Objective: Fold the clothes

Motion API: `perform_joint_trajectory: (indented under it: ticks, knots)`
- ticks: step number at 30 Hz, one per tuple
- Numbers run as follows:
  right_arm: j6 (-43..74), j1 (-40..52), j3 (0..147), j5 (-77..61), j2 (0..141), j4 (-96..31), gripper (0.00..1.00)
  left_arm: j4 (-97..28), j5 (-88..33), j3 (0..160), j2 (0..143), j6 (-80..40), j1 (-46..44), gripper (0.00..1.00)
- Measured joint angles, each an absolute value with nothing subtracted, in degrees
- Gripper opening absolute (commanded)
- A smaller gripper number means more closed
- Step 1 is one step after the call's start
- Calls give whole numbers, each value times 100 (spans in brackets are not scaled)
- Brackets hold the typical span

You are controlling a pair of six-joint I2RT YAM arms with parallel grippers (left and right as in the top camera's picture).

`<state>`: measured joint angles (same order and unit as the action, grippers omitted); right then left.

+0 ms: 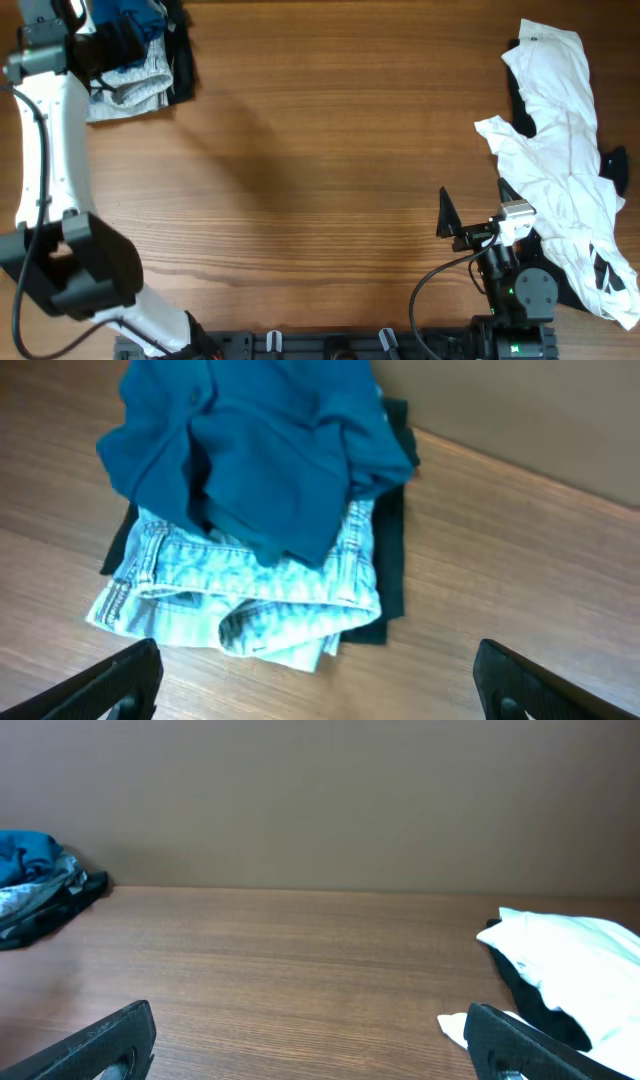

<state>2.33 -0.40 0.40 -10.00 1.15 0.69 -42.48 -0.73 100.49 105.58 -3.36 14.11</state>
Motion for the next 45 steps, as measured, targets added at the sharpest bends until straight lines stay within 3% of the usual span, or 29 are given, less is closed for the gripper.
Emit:
perform_joint_trajectory:
  ticks: [7, 11, 20, 29, 34, 45]
  knots:
    - [233, -40, 38, -1000, 115, 69, 100, -1723, -266, 6394, 7059, -336, 1173, 100]
    - [233, -40, 36, -1000, 104, 47, 100, -1000, -307, 4036, 4991, -340, 1173, 100]
    - [233, -40, 36, -998, 110, 47, 100, -1026, -701, 1057, 1411, -362, 1173, 100]
    - [233, -40, 36, -998, 110, 47, 100, -1009, -762, 346, 106, -419, 963, 100]
    - [233, -40, 36, -998, 110, 49, 100, -447, -827, 316, 78, -421, 963, 100]
    - [233, -40, 36, -998, 110, 49, 100, -445, -827, 123, 78, -423, 941, 100]
